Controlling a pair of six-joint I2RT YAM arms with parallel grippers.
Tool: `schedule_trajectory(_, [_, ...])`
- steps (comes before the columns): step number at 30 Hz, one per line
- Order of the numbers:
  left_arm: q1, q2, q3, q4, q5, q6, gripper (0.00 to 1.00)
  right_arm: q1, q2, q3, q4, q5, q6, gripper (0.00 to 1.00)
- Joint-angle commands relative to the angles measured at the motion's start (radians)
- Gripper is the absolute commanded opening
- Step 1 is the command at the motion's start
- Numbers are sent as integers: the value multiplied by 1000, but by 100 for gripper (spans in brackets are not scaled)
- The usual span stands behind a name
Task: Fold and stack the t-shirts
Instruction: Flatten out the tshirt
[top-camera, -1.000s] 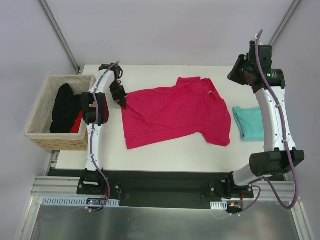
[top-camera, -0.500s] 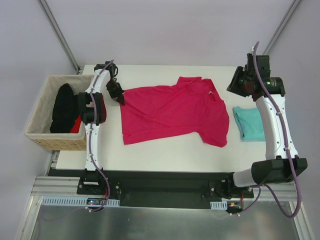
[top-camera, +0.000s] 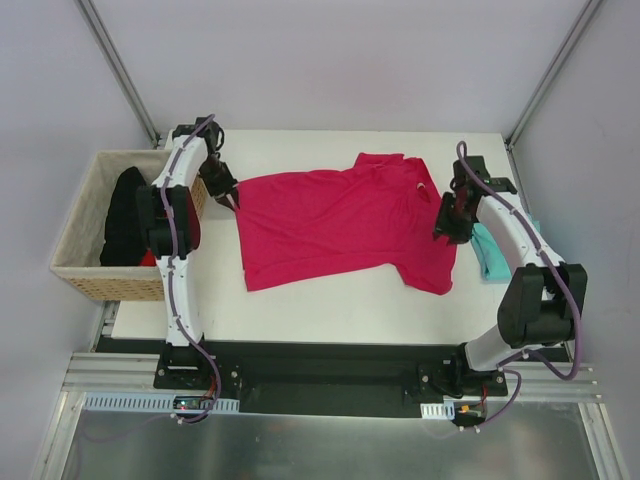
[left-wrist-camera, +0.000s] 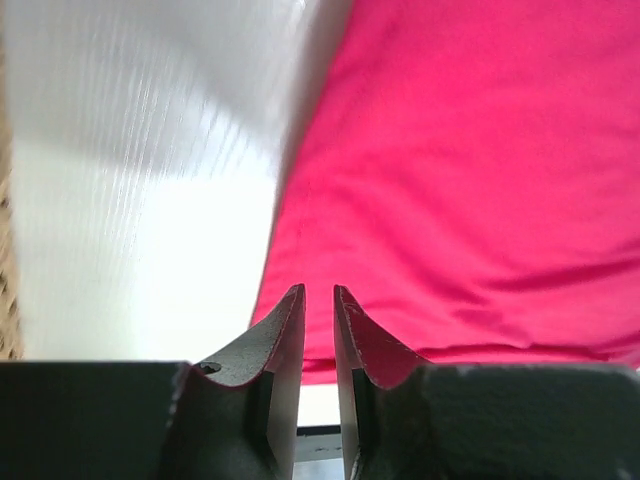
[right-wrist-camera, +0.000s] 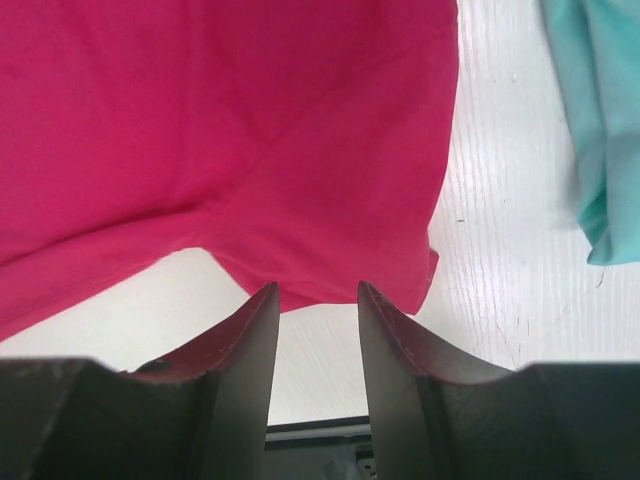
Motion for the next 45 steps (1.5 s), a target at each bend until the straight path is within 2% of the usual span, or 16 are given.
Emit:
schedule_trajectory(1, [-5,-177,-41,-16,-27,3,17,22,1,-83,64,62,25,41])
schedule_trajectory(8, [-95,-252,-109,-46,-47,-14,17,39,-92,-267,178,193,80,41])
schedule_trajectory(18, [-143,-251,-97,-79,-65,-37,17,48,-249,-390,166,282,162,38])
schedule_trajectory(33, [-155,-218,-29,-141,-85,-17,17,59,-343,-528,161,268,232,37])
schedule_trajectory(45, [-160,-252,-67,-162,-113,-15,17,59,-370,-605,270,194,234,34])
